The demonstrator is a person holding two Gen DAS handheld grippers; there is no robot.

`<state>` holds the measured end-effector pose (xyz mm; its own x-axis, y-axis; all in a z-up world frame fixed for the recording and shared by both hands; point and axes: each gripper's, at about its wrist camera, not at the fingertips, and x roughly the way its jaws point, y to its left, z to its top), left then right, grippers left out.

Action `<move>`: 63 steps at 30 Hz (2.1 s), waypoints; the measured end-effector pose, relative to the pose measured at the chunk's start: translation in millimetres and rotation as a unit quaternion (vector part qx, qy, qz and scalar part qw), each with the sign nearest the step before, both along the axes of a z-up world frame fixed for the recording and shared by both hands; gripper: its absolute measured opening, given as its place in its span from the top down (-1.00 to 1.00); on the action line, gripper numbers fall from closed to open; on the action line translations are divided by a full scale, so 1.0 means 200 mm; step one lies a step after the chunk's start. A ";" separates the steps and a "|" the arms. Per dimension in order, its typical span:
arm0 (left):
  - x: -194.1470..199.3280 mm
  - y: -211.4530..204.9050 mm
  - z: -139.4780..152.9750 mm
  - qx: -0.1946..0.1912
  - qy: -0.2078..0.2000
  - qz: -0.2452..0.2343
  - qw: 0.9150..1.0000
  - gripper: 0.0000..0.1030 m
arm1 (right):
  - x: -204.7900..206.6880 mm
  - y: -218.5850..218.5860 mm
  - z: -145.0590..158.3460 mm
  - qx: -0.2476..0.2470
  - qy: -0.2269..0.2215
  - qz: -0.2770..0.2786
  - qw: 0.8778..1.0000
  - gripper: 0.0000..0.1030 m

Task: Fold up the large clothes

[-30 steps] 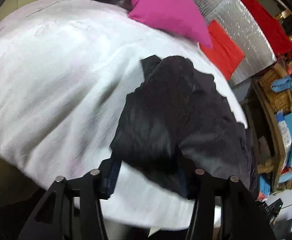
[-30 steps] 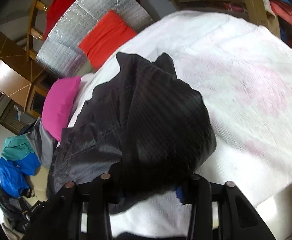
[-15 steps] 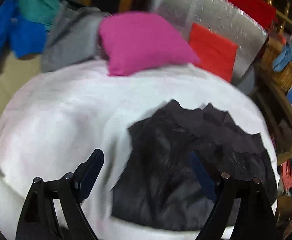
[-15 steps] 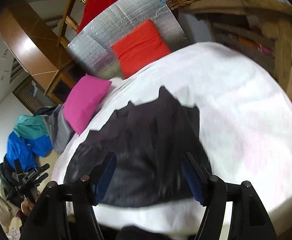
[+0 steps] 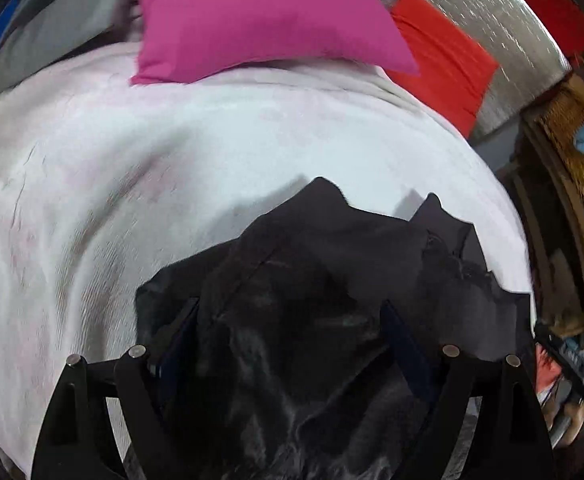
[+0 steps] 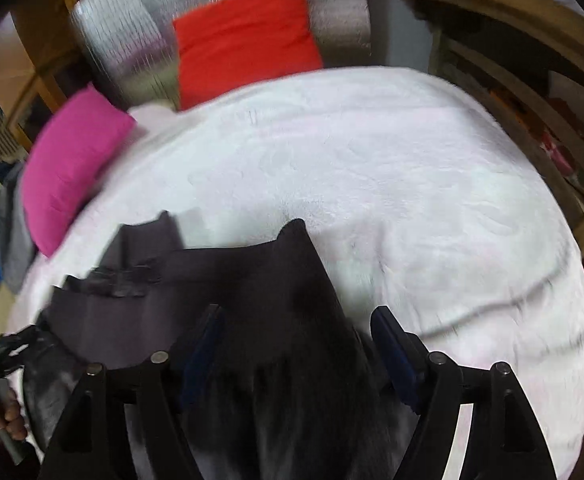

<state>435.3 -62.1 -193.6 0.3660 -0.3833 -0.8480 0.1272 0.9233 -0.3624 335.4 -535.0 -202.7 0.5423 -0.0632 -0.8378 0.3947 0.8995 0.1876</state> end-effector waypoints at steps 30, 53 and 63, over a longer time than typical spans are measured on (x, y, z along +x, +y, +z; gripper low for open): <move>0.21 -0.12 -0.05 -0.002 -0.016 0.004 1.000 -0.53 | 0.04 -0.19 -0.02 0.045 -0.069 -0.059 0.995 -0.68; 0.25 -0.09 -0.05 0.046 -0.051 0.039 0.997 0.11 | -0.03 -0.35 -0.14 0.036 -0.058 -0.177 0.982 0.80; 0.09 0.12 0.15 -0.005 -0.081 0.040 0.996 -0.44 | -0.71 -0.29 0.00 0.103 -0.125 -0.114 0.980 -0.78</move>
